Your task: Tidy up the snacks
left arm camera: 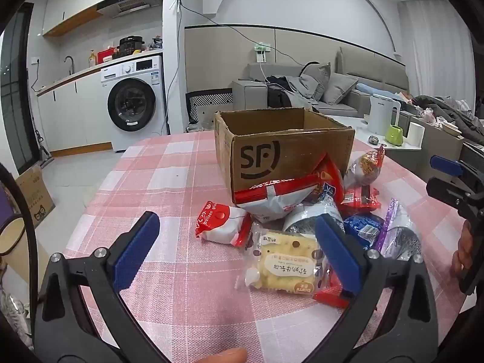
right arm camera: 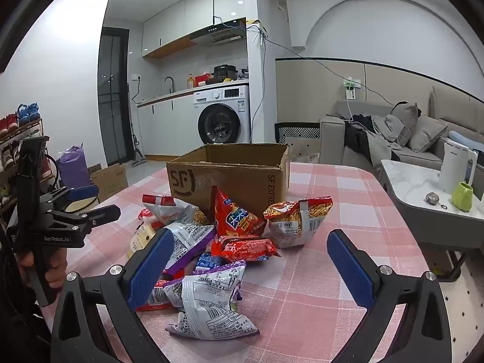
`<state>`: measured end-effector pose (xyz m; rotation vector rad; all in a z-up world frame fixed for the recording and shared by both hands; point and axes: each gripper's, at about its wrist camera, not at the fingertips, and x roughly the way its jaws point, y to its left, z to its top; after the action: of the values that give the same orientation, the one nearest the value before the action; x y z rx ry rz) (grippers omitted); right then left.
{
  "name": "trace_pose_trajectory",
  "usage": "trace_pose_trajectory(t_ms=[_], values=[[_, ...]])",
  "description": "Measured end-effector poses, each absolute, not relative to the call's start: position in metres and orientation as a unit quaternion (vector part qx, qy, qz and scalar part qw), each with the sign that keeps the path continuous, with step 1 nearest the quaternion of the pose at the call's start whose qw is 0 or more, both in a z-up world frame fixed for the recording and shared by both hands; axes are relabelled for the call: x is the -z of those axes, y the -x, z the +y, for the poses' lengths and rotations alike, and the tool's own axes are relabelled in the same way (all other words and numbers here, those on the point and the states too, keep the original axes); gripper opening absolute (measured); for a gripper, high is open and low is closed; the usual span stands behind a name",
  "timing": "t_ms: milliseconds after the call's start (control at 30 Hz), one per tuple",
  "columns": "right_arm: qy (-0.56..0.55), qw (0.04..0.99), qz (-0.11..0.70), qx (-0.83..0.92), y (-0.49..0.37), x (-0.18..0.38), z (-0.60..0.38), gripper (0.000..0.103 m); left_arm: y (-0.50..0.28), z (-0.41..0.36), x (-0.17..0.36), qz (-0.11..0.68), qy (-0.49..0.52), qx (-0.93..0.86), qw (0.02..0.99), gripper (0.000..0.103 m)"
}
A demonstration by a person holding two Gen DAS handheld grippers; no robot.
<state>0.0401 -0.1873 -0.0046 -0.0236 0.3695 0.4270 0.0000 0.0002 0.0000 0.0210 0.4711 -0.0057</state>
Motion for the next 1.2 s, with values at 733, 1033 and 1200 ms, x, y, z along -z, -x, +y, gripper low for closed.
trace_pose_trajectory(t_ms=[733,1033,1200], values=[[0.019,0.960,0.183,-0.212,-0.0400,0.0048,-0.1888,0.103,0.0003,0.0013,0.0000,0.230,-0.005,0.004,0.973,0.102],[0.020,0.960,0.182,-0.212,-0.0405,0.0063,-0.1843,0.103,0.0002,0.0014,0.0000,0.231,-0.005,0.004,0.973,0.102],[0.021,0.960,0.182,-0.212,-0.0401,0.0059,-0.1838,0.103,0.0002,0.0012,0.0000,0.231,-0.005,0.004,0.973,0.102]])
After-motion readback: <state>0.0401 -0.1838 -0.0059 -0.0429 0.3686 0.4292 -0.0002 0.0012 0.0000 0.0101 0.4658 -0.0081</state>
